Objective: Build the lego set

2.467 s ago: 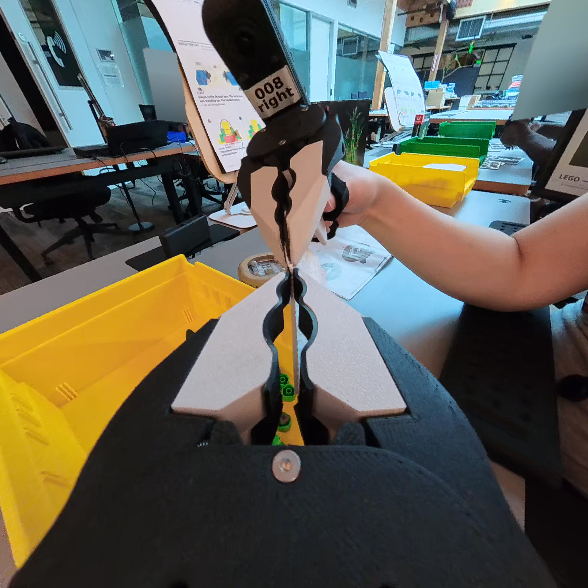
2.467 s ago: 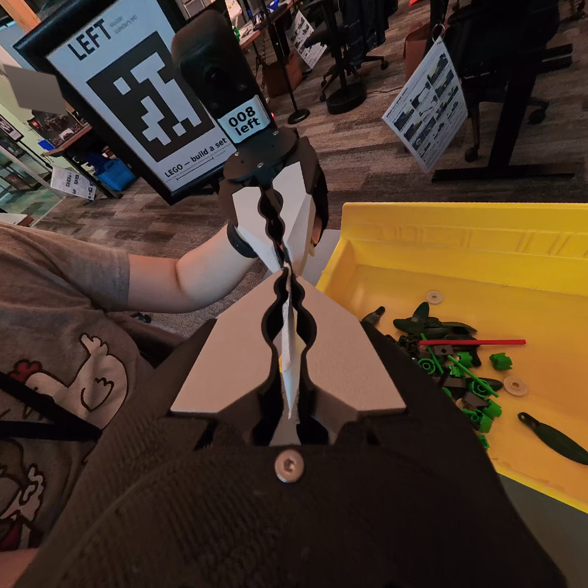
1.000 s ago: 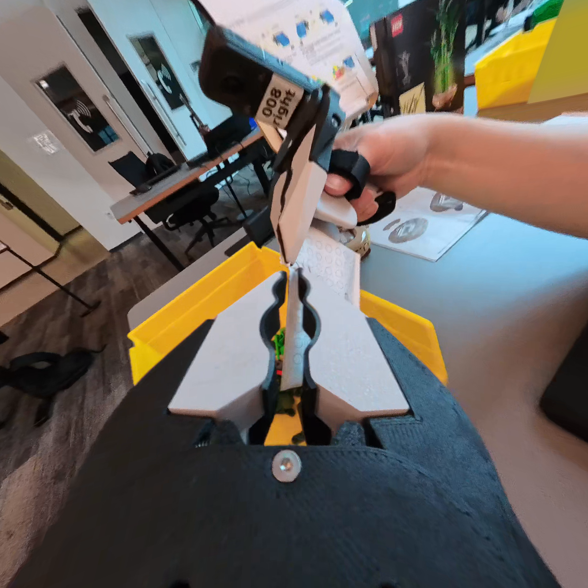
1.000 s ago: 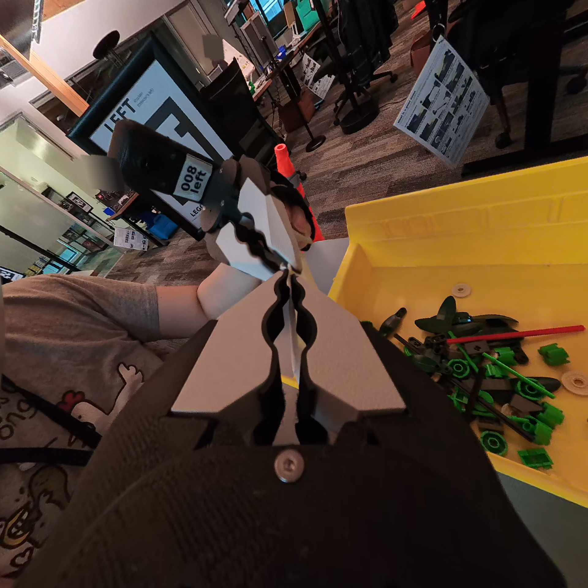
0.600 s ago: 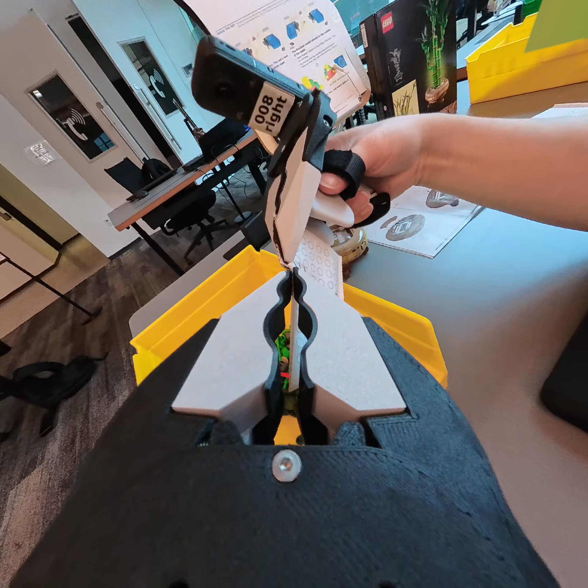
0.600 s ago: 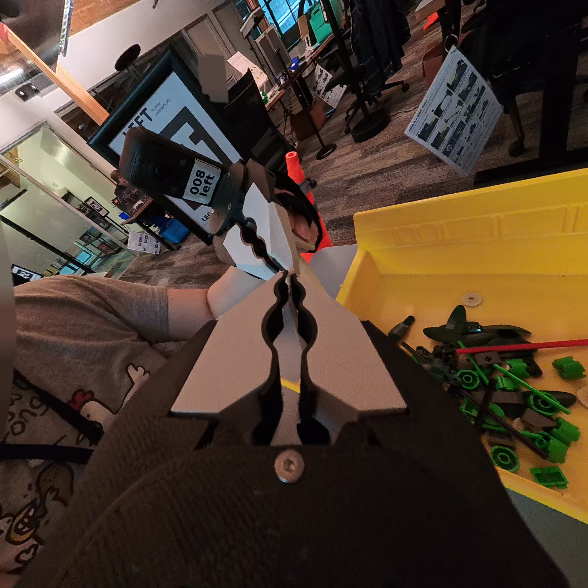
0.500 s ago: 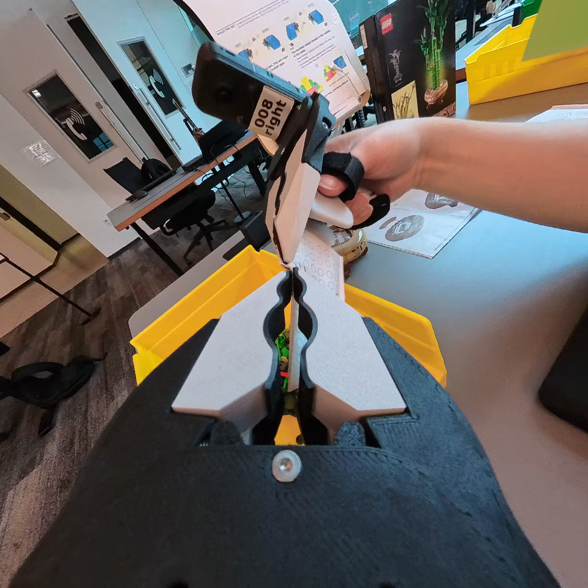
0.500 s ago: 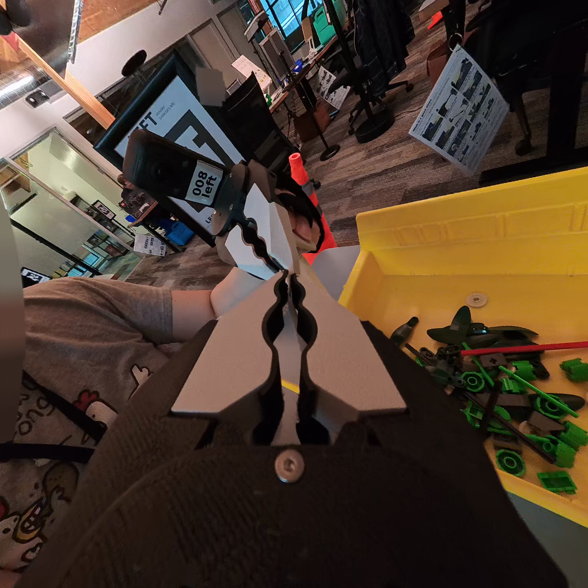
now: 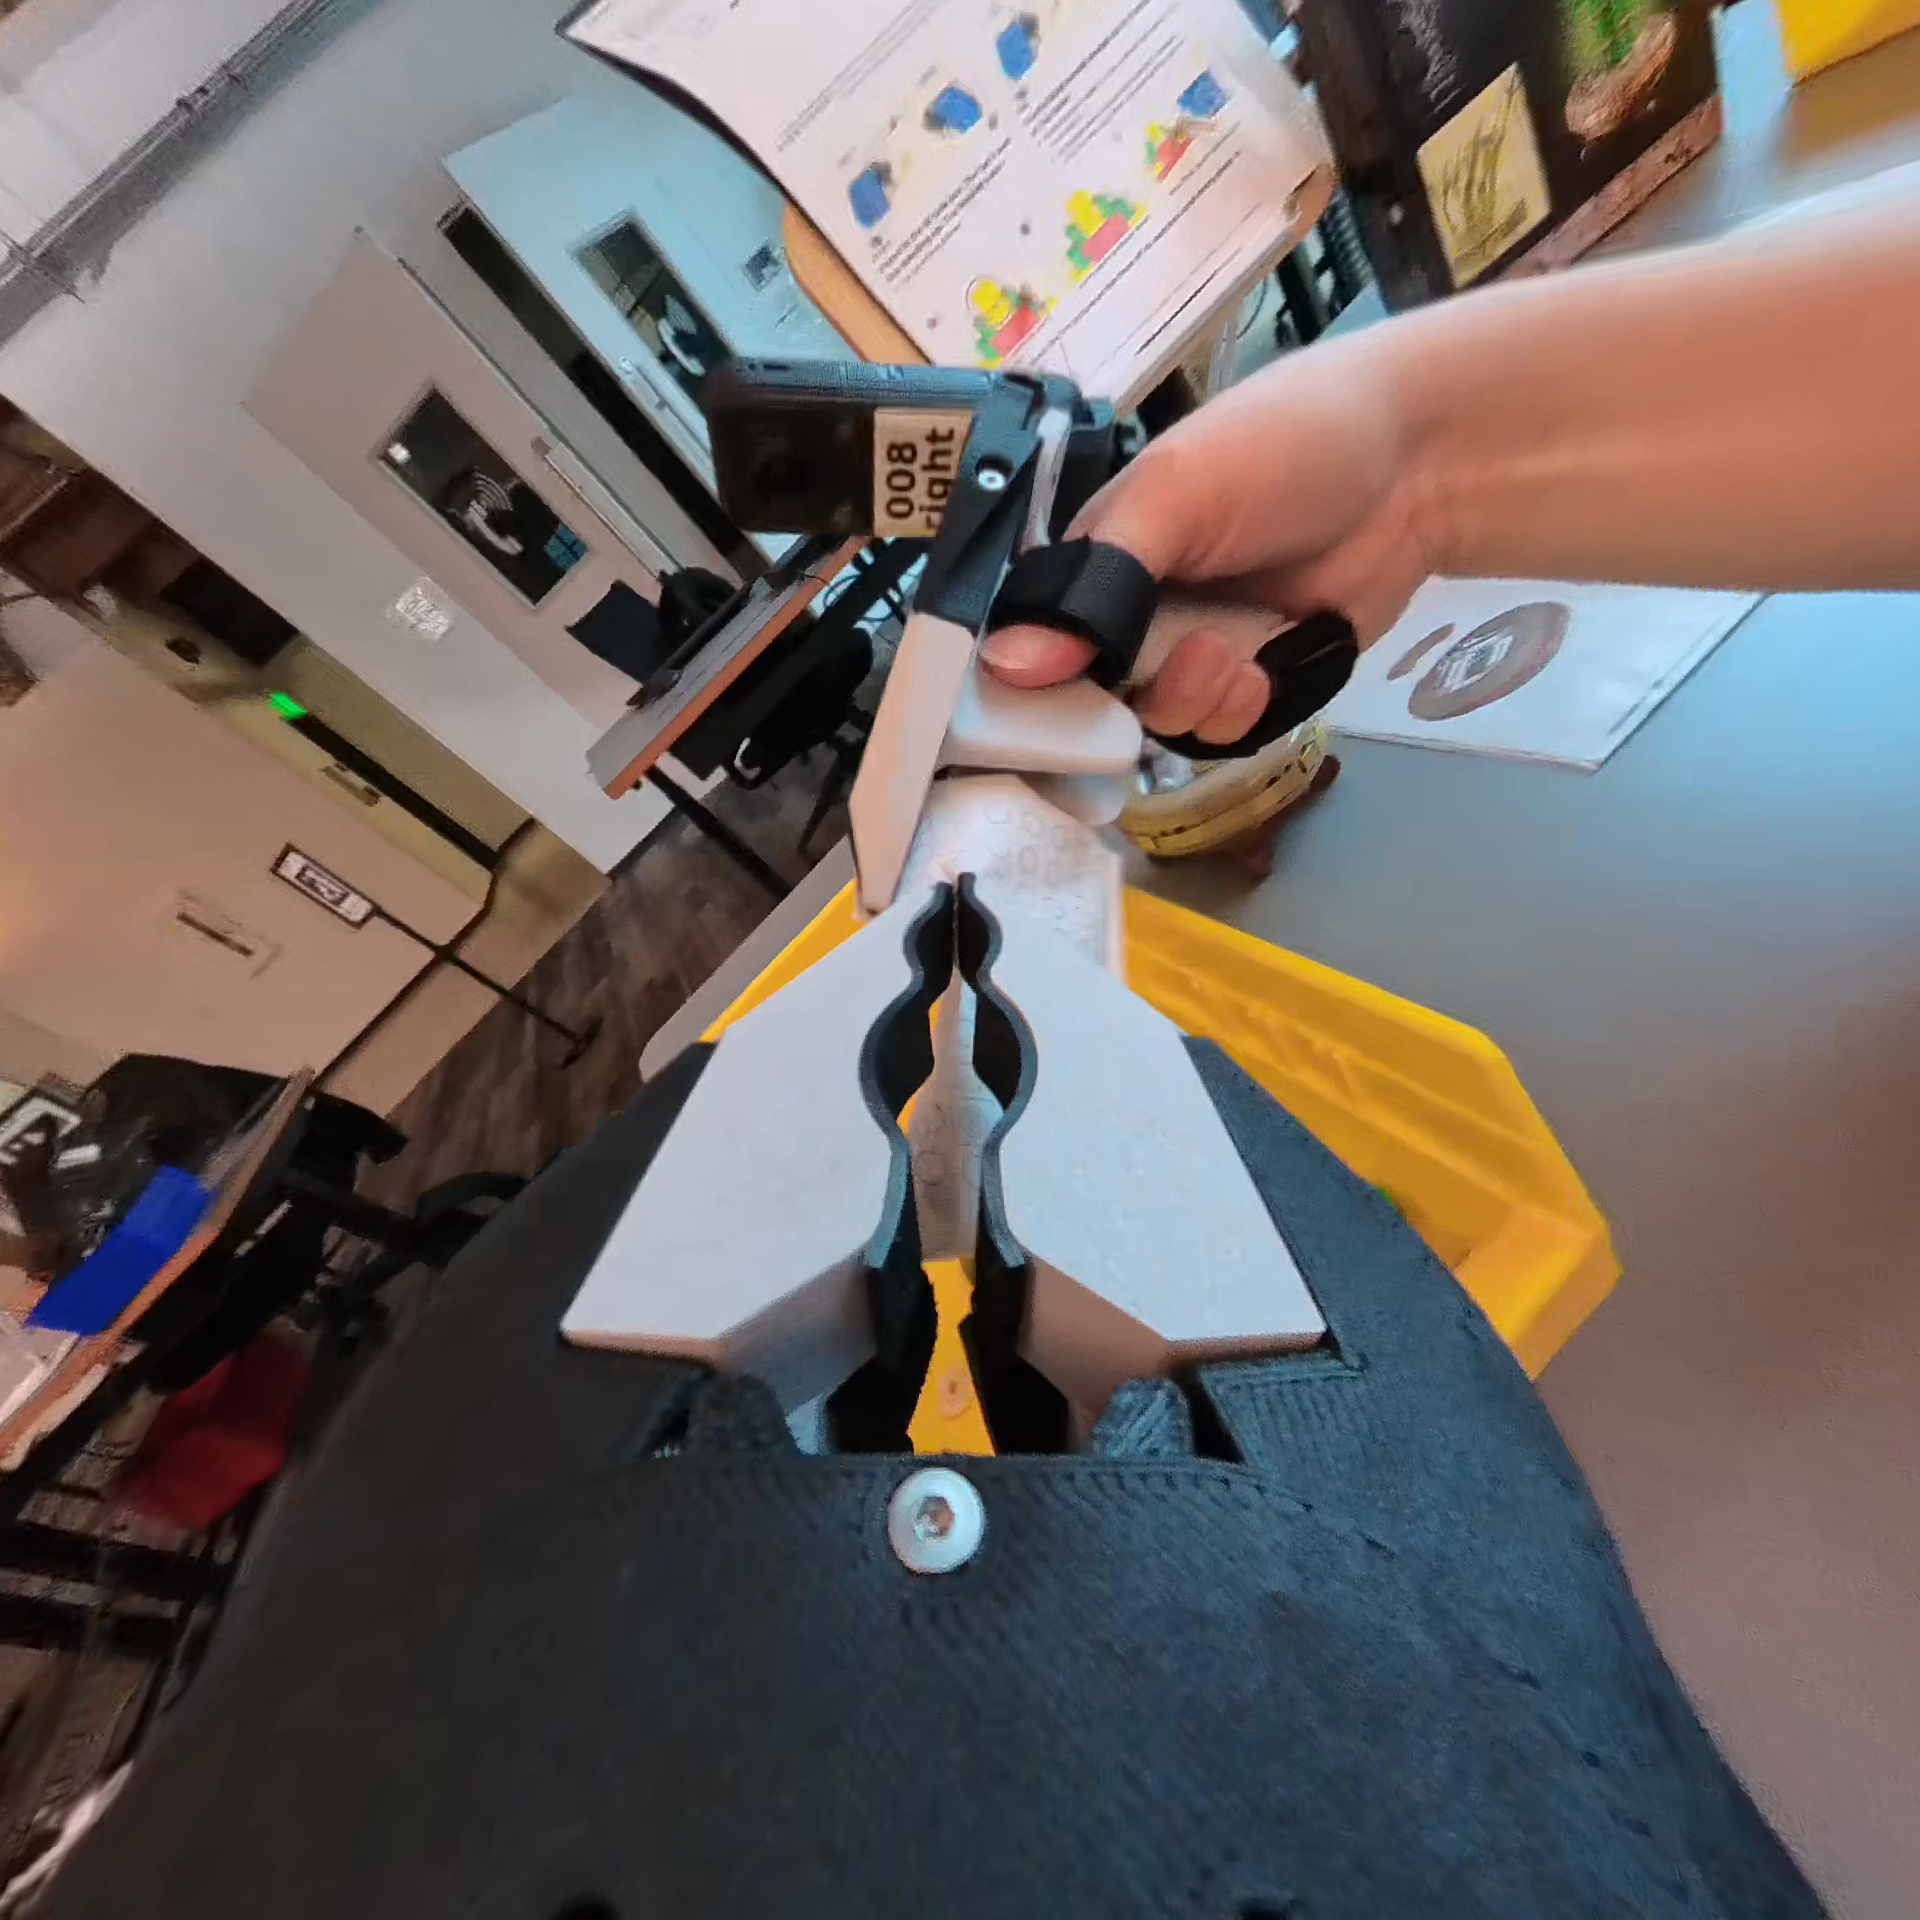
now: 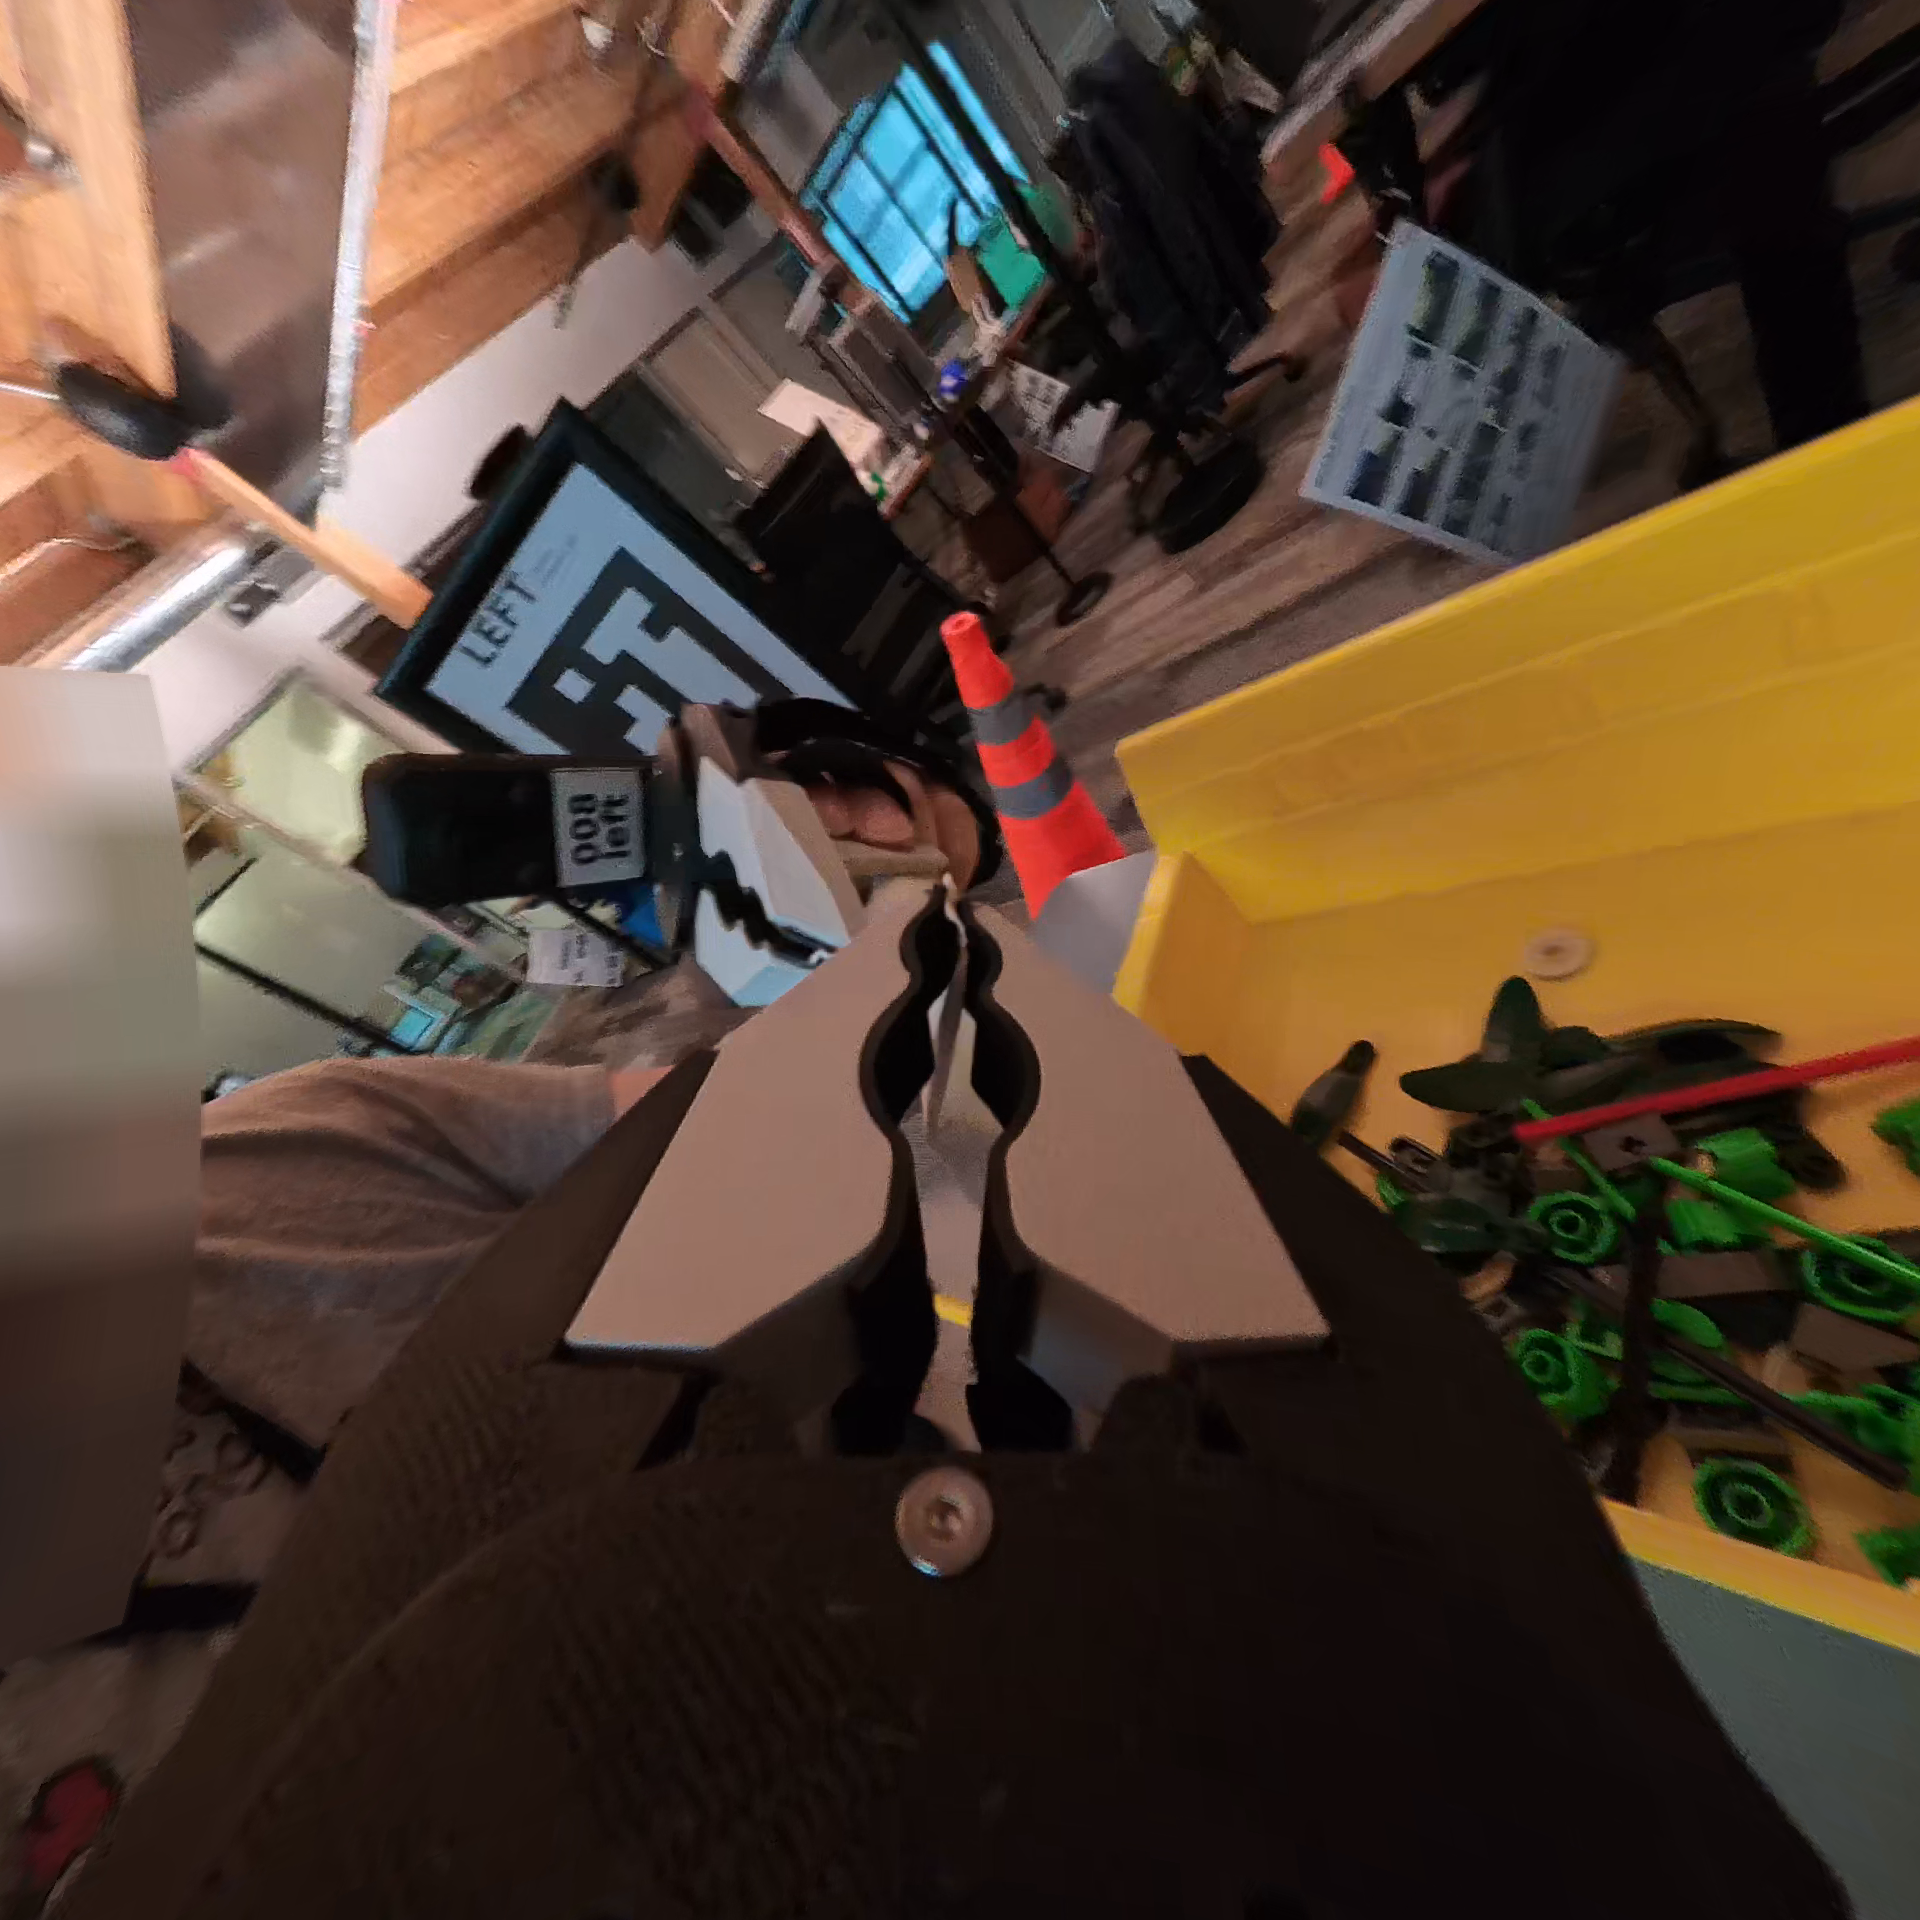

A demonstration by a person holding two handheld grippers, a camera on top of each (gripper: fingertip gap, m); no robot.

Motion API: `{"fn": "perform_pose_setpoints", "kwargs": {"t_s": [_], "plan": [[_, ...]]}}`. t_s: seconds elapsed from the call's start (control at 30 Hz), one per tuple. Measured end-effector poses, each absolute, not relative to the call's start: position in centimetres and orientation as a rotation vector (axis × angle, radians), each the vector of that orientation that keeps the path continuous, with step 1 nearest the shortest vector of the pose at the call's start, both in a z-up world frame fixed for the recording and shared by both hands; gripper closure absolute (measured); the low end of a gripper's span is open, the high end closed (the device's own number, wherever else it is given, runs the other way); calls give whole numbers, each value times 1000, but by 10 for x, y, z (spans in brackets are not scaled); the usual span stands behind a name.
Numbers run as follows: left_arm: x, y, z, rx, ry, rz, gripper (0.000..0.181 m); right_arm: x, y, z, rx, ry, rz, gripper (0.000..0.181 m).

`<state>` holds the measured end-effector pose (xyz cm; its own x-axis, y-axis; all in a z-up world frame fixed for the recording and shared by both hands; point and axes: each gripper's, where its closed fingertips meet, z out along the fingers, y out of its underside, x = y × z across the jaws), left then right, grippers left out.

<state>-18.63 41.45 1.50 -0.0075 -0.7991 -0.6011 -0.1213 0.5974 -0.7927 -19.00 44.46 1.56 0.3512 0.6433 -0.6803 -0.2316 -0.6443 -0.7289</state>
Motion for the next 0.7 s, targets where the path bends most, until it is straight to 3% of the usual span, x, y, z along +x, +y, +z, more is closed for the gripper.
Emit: {"fn": "perform_pose_setpoints", "kwargs": {"t_s": [0.2, 0.27, 0.47, 0.57, 0.7], "plan": [[-185, 419, 24, -857, 1434, -762, 181, -192, 435, 27, -1800, -449, 1359, 181], [-184, 426, 25, -912, 1403, -783, 165, -194, 432, 25, -1805, -481, 1356, 181], [-194, 415, 19, -1065, 1526, -1181, 149, -203, 429, 22, -1812, -566, 1326, 181], [-189, 416, -1, -1127, 1625, -1152, 149, -205, 427, 24, -1802, -602, 1296, 181], [-183, 411, -5, -1079, 1644, -1150, 178, -206, 423, 28, -1776, -663, 1247, 181]]}}
